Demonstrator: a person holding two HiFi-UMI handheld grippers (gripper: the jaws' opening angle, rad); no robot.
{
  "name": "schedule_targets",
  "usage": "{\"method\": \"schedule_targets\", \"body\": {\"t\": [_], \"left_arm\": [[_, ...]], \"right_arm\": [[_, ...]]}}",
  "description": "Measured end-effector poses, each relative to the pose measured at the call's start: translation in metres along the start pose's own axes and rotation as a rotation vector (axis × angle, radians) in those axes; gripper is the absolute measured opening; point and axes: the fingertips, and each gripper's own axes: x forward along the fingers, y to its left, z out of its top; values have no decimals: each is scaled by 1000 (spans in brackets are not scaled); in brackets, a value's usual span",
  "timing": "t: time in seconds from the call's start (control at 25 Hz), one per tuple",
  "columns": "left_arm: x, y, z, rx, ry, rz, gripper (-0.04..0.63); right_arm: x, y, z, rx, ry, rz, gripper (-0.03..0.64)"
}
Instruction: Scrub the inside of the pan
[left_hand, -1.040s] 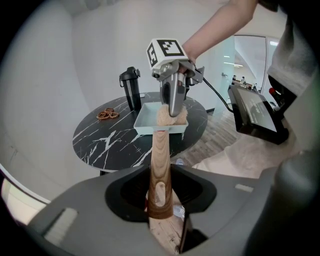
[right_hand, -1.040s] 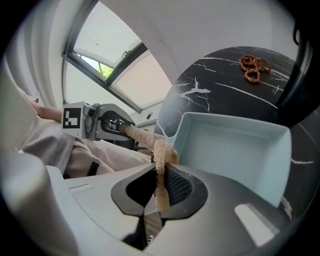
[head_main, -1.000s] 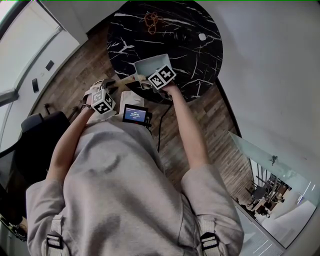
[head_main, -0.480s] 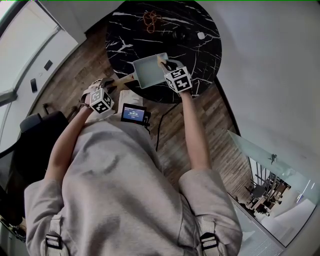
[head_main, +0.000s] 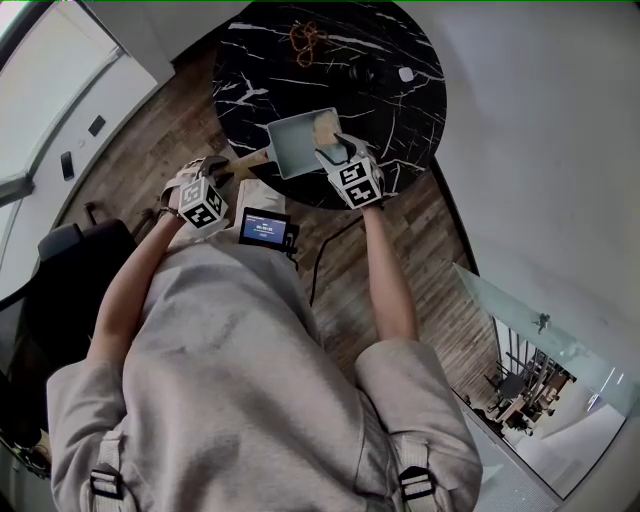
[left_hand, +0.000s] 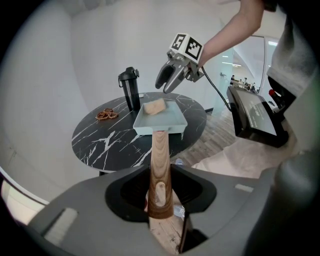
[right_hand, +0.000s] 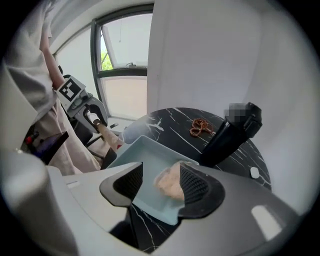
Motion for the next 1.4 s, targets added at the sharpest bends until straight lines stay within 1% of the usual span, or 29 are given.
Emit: {"method": "schedule_targets", "body": {"t": [0.08,0.16,0.24,0.32,0.4,0.48,0.56,0.64,0.88,0.92,1.0,1.08,1.2,1.4], "left_arm": [[0,-1,-1,-3,1,-2,127],[0,-1,-1,-4,3,-4,127],[0,0,0,-4,5,-4,127],[0,1,-1,-5,8,-3,127],[0,0,-1,-6,11,-4,127],[0,-1,-1,-4,15,-6,127],[-1,0,0,-4,16,-6,127],[-1,0,0,-4,18,-5,127],[-2,0,0,-4,25,1,127],[-1,1,-1,-8,25,2,127],[0,4,-1,-14,25,5,127],[1,5,-1,-20,24,7,129],[2,6,-1,-26,25,12,130],[2,8,-1,-28,40,11,130]], "right_arm": [[0,-7,-3,-40,14,-19,237],[8,-16,-10,-101,72,-47,216],[24,-21,-13,-134,118,-40,212],[41,-16,-15,-179,147,15,192],[53,-3,-20,-236,187,99,192],[63,7,-30,-271,246,170,196],[70,12,-42,-297,311,214,201],[75,13,-52,-324,354,234,202],[70,-4,-69,-333,451,219,204],[70,-3,-71,-328,462,226,200],[72,1,-73,-303,485,245,157],[71,4,-76,-271,521,268,141],[68,12,-83,-265,577,321,140],[67,13,-83,-241,573,326,133]]}}
